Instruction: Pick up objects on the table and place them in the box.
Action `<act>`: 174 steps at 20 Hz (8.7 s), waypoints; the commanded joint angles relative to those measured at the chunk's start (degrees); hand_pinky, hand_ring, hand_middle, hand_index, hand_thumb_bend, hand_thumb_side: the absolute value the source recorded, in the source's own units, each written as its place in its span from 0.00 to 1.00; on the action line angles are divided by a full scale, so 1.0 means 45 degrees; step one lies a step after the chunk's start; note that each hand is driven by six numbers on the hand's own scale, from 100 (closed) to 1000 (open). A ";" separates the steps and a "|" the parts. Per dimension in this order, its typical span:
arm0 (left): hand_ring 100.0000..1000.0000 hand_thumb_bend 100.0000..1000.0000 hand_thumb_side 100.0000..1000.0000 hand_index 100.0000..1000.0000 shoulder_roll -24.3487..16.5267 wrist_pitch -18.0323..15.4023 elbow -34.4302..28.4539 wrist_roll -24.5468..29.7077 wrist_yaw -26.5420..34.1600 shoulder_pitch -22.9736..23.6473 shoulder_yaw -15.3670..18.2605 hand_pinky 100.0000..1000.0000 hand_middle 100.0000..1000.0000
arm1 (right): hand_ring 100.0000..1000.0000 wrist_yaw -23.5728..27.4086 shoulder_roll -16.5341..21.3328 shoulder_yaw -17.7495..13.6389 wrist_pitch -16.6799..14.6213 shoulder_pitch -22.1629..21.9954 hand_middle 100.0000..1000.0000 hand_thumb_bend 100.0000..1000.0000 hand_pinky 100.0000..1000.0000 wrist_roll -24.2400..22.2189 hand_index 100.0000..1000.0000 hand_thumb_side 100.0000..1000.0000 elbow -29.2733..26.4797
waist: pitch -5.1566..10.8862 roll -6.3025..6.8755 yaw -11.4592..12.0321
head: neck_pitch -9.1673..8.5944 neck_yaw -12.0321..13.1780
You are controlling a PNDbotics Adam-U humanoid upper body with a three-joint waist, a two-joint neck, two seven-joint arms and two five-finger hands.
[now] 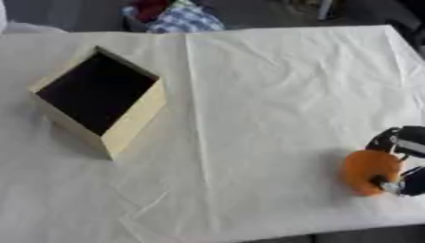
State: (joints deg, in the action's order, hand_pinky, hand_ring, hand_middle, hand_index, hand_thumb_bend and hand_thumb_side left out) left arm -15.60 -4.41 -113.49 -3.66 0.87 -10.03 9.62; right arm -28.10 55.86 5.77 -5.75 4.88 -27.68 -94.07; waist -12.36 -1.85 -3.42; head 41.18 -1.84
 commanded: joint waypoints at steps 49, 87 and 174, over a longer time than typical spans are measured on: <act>0.63 0.00 0.78 0.63 0.0152 0.0194 -0.0246 0.0649 0.0221 -0.0235 -0.0339 0.57 0.67 | 0.47 0.0586 -0.3025 0.2380 0.0324 1.1476 0.35 0.00 0.44 0.0189 0.47 0.00 0.1014 | 0.0296 -0.0177 0.0768 | -0.0200 -0.0642; 0.63 0.00 0.78 0.63 0.0875 0.0368 -0.0246 0.1285 0.0953 -0.1280 -0.0816 0.58 0.67 | 0.47 -0.3885 -1.0661 0.2393 -0.1524 1.3921 0.35 0.00 0.44 0.1053 0.47 0.00 0.8596 | -0.0275 -0.0124 0.2544 | -0.0689 -0.2410; 0.62 0.00 0.78 0.63 0.1022 0.0728 -0.0246 0.1134 0.0907 -0.1425 -0.0628 0.58 0.66 | 0.69 -0.2112 -0.7160 0.2784 -0.0348 1.2327 0.57 0.02 0.67 0.1010 0.75 0.58 0.1621 | -0.0156 -0.0453 0.2585 | -0.0532 -0.2392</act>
State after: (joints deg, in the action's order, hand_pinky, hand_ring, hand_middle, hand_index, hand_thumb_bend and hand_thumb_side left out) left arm -10.46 -1.10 -113.49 1.57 4.94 -16.10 6.50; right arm -39.36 21.26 19.42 -8.04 59.48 -23.37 -83.96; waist -14.22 -4.29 8.20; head 38.68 -12.89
